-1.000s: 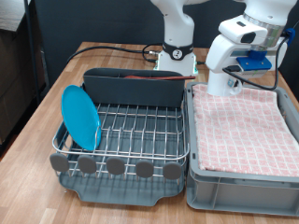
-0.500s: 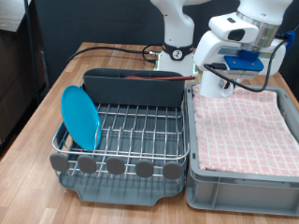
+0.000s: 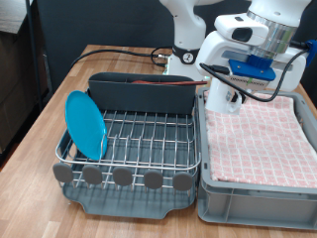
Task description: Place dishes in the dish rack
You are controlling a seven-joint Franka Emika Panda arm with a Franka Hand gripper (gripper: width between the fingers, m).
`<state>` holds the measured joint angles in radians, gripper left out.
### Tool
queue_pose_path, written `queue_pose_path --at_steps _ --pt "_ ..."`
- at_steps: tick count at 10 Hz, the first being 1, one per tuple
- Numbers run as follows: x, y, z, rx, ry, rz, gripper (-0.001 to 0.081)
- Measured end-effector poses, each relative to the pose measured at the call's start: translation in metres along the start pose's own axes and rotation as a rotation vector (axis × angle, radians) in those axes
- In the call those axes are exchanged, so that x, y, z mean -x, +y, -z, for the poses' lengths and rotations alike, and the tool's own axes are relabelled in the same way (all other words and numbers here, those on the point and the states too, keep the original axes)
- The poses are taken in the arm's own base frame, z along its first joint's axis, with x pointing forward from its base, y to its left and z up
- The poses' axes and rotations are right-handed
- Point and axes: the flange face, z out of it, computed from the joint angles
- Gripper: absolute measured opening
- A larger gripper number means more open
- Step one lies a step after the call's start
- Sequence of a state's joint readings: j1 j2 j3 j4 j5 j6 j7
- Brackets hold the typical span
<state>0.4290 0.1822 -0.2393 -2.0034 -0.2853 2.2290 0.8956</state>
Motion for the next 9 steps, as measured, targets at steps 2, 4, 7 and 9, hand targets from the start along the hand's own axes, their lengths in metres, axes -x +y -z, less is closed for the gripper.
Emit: queue_pose_path --at_steps 2,4,7,9 --pt "-0.015 0.001 0.002 -0.057 0.056 0.013 0.0072" --pt "-0.033 0.003 0.000 -0.081 0.092 0.004 0.0072" --pt "-0.057 0.005 -0.004 -0.087 0.123 -0.049 0.0072" --pt "-0.068 0.005 -0.008 -0.099 0.141 -0.091 0.0072"
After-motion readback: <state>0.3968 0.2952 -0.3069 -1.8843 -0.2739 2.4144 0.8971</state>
